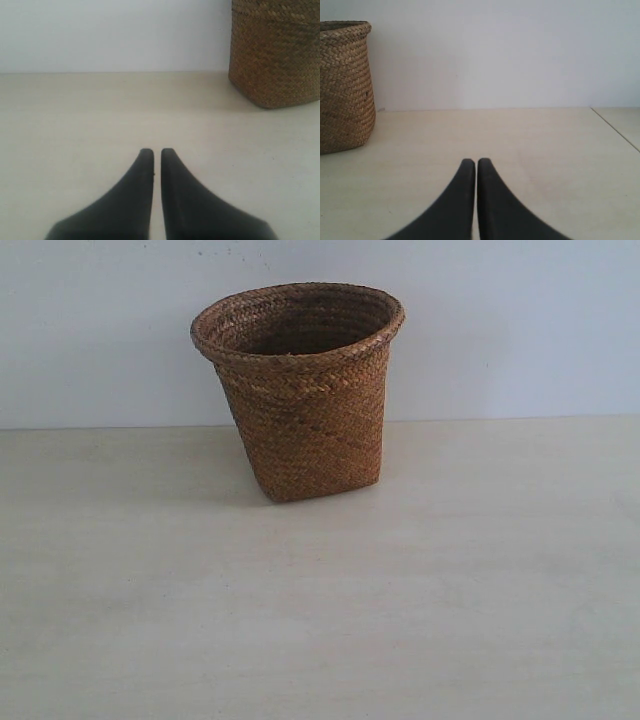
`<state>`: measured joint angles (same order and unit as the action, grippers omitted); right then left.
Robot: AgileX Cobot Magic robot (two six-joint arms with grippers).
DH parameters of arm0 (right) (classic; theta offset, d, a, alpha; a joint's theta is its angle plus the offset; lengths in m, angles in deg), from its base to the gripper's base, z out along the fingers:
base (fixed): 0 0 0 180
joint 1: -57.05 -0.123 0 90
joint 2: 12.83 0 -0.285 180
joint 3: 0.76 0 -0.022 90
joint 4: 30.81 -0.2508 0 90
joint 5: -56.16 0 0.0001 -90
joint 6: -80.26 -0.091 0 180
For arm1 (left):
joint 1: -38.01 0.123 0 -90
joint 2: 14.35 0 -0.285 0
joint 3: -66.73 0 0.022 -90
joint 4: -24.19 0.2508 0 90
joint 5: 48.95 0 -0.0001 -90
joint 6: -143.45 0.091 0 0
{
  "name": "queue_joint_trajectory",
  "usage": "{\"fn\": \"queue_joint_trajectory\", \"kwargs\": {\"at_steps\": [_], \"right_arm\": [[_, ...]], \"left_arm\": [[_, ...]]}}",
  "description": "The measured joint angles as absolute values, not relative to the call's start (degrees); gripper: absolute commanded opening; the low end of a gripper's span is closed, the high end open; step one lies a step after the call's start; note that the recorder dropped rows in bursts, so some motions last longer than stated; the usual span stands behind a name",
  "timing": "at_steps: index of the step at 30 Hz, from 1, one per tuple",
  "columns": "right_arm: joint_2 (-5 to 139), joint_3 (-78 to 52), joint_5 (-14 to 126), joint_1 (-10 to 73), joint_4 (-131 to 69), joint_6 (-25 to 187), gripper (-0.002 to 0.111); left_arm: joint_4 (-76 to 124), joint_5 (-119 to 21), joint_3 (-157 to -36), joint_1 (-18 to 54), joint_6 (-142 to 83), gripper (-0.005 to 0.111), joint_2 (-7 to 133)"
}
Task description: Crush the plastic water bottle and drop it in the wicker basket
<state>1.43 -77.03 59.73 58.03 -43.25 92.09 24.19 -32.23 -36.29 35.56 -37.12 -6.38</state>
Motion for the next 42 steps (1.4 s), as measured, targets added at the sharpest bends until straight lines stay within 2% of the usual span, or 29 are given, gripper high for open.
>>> {"fn": "queue_joint_trajectory", "kwargs": {"at_steps": [10,19,42], "right_arm": [[1.4,-77.0,59.9,58.0,-43.3,92.1,0.0],[-2.1,-77.0,65.6,58.0,-35.8,83.3,0.0],[-4.6,-78.0,75.2,58.0,-32.3,82.2,0.0]], "left_arm": [[24.2,-32.2,-36.3,35.6,-37.1,0.004,-6.4],[24.2,-32.2,-36.3,35.6,-37.1,0.004,-6.4],[24.2,-32.2,-36.3,35.6,-37.1,0.004,-6.4]]}}
